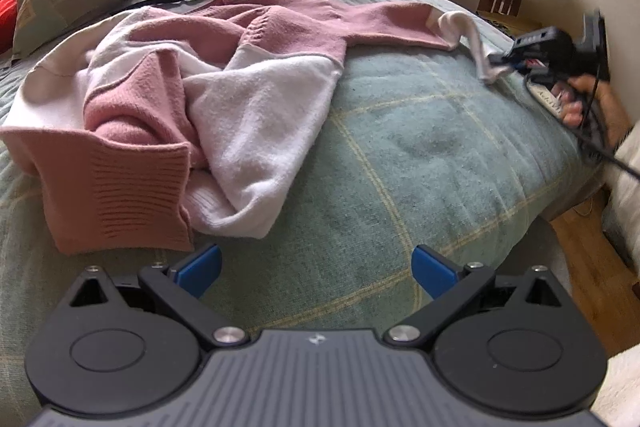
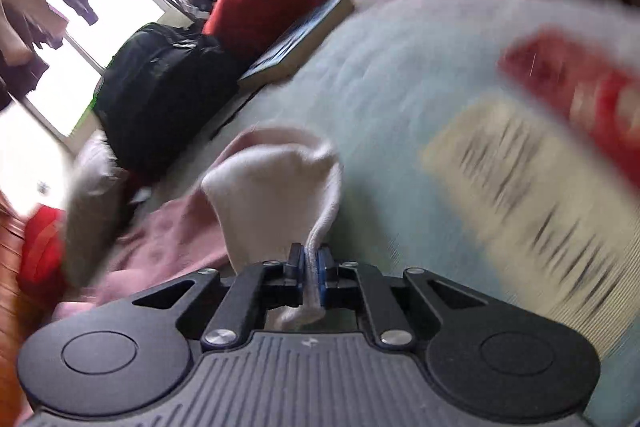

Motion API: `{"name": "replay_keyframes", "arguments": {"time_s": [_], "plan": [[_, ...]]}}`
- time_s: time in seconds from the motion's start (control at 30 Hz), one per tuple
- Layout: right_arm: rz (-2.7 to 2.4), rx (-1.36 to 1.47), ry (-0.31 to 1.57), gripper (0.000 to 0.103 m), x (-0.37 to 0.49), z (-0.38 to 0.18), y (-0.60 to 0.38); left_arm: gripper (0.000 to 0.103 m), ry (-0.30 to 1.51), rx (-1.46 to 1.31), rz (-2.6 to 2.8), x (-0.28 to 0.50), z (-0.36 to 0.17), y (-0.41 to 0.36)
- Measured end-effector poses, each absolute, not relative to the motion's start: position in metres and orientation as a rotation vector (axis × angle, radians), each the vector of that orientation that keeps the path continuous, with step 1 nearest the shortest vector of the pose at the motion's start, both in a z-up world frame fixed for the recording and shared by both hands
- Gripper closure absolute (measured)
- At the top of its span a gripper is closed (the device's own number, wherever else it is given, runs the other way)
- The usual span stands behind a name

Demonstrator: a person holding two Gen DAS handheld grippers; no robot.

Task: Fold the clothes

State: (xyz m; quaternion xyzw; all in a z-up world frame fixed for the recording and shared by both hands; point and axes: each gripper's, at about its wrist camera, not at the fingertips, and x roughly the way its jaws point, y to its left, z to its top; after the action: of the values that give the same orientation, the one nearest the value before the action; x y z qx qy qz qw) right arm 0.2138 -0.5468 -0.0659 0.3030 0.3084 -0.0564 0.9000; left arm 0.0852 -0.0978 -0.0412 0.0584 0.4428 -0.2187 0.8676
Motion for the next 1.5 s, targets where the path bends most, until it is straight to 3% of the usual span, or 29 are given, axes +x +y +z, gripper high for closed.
{"name": "replay_keyframes", "arguments": {"time_s": [0.43, 0.57, 0.67, 0.87, 0.9, 1.03, 1.4, 1.5], "plan": [[-0.402, 0.043, 0.732, 0.098, 0.281, -0.007, -0.57, 0.002, 0.954, 0.14, -0.426, 0.093, -0.048, -0.103], [-0.292, 0.299, 0.736, 0.093, 0.265, -0.007, -0.589, 0.002, 0.959, 0.14, -0.426, 0.097, -0.05, -0.103], [-0.208, 0.45, 0.764, 0.08, 0.242, -0.027, -0.589, 0.002, 0.966, 0.151, -0.437, 0.099, -0.052, -0.107], [-0.181, 0.778, 0.738, 0.073, 0.187, -0.071, -0.608, 0.002, 0.979, 0.168, -0.457, 0.098, -0.057, -0.11], [-0.167, 0.85, 0.72, 0.065, 0.179, -0.077, -0.611, 0.002, 0.982, 0.168, -0.454, 0.098, -0.057, -0.11], [-0.14, 1.052, 0.644, 0.055, 0.163, -0.095, -0.619, 0.002, 0.987, 0.161, -0.449, 0.098, -0.058, -0.11], [-0.166, 1.278, 0.451, 0.058, 0.181, -0.127, -0.624, 0.002, 0.991, 0.189, -0.451, 0.095, -0.061, -0.117], [-0.199, 1.169, 0.477, 0.085, 0.186, -0.12, -0.616, 0.002, 0.991, 0.193, -0.451, 0.094, -0.06, -0.118]]}}
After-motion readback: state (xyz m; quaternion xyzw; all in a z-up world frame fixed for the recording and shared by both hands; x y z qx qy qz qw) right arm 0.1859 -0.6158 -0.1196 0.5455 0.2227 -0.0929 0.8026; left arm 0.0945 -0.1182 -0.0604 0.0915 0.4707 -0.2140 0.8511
